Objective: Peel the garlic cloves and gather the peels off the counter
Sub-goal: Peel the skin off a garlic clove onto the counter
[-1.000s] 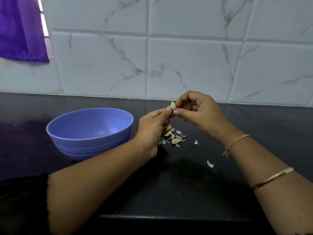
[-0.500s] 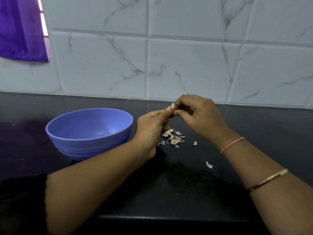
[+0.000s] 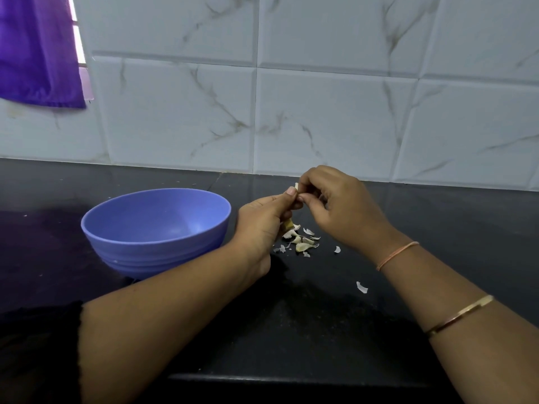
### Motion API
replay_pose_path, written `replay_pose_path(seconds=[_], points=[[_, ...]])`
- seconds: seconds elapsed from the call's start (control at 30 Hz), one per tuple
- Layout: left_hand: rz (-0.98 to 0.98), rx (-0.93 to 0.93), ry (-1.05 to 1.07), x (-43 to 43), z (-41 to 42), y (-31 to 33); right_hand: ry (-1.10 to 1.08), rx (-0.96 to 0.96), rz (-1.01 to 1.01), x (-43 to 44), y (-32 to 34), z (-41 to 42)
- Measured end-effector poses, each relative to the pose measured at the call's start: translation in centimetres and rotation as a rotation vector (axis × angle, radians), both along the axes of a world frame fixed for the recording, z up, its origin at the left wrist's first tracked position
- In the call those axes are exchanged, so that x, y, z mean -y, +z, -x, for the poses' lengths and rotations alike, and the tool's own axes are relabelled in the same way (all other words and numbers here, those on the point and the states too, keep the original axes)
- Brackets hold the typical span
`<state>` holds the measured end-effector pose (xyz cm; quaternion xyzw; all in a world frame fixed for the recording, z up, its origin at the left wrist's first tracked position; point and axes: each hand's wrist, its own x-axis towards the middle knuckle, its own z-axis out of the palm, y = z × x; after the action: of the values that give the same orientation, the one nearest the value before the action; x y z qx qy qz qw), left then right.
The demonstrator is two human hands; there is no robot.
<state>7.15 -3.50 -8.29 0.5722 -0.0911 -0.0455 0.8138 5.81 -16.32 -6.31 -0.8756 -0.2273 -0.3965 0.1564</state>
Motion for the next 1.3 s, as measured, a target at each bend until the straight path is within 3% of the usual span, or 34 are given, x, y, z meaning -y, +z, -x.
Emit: replay_pose_path(seconds=[0.3, 0.5, 0.83, 1.07, 1.3], points=[[0.021, -0.026, -0.018, 0.0, -0.1, 0.0, -0.043, -0.055, -0.040, -0.5, -0.4, 0.0], [0.054, -0.014, 0.004, 0.1, -0.1, 0.1, 0.024, -0.253, -0.311, -0.1, -0.1, 0.2], [-0.022, -0.009, 0.024, 0.0, -0.3, -0.1, 0.228, -0.415, -0.778, 0.3, 0.5, 0.1], [-0.046, 0.011, 0.023, 0.0, -0.3, -0.2, 0.271, -0.494, -0.781, 0.1, 0.4, 0.3], [0.008, -0.008, -0.009, 0.2, 0.0, 0.1, 0.271, -0.500, -0.934, 0.1, 0.7, 0.4]])
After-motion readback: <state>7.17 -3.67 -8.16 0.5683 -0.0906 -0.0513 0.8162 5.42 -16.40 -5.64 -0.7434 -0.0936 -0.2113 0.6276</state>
